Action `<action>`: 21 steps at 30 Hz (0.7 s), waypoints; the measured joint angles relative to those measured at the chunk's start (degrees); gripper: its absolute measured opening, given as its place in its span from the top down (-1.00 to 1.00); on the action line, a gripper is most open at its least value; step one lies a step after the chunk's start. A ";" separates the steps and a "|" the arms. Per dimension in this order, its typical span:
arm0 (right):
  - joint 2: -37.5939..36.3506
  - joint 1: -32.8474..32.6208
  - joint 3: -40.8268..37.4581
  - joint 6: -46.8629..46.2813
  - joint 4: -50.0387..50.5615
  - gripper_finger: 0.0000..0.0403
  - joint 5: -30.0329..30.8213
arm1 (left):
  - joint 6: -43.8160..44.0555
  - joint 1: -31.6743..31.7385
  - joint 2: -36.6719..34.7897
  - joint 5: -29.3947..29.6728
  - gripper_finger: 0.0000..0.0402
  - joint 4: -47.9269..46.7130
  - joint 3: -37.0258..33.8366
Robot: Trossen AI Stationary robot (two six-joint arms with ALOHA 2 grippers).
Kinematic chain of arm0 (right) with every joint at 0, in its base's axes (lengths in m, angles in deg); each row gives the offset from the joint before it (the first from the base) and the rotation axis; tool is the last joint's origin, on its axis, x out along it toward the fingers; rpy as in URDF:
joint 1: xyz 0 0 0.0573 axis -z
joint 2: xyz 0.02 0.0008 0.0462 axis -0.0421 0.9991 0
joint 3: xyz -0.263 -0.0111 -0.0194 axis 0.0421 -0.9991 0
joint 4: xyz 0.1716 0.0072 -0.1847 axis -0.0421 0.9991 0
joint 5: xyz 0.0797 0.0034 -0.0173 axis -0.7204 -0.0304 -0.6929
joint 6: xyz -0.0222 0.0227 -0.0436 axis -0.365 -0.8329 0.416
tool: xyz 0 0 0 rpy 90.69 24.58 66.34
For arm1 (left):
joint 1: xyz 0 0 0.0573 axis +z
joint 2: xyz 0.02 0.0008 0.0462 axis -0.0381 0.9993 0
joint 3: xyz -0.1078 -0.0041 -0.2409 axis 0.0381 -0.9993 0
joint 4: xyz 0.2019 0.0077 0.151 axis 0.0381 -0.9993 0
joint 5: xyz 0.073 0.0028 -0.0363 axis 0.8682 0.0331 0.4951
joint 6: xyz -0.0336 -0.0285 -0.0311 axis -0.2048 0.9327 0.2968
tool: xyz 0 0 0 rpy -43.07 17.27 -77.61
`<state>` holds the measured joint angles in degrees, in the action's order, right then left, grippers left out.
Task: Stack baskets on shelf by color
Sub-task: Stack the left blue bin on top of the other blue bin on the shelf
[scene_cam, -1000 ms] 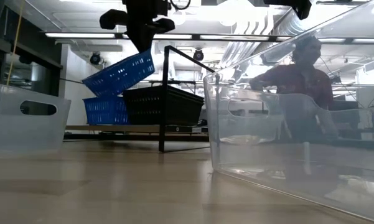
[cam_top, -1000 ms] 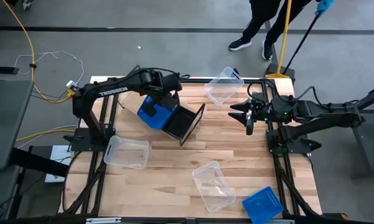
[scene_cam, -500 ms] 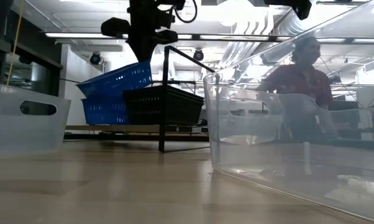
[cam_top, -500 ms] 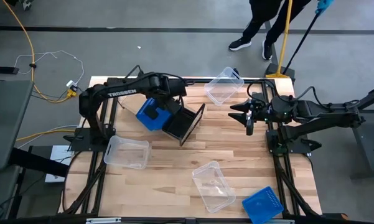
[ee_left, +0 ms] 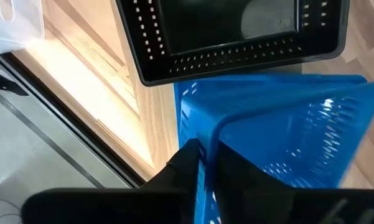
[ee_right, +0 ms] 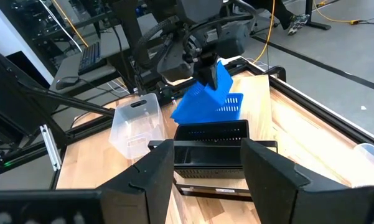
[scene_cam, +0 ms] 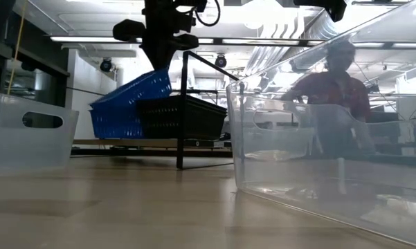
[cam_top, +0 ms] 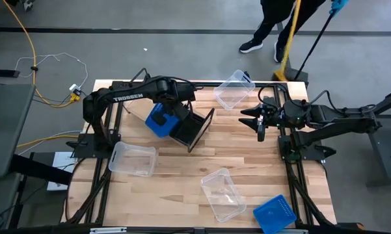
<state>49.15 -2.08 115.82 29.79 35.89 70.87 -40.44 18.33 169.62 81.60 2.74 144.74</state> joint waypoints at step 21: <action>0.00 0.00 0.00 0.04 0.02 0.14 0.00 | 12.99 -1.15 -1.35 1.40 0.36 3.86 1.55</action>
<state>49.15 -2.08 115.82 29.83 35.91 70.87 -27.45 17.18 168.27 83.00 6.60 146.30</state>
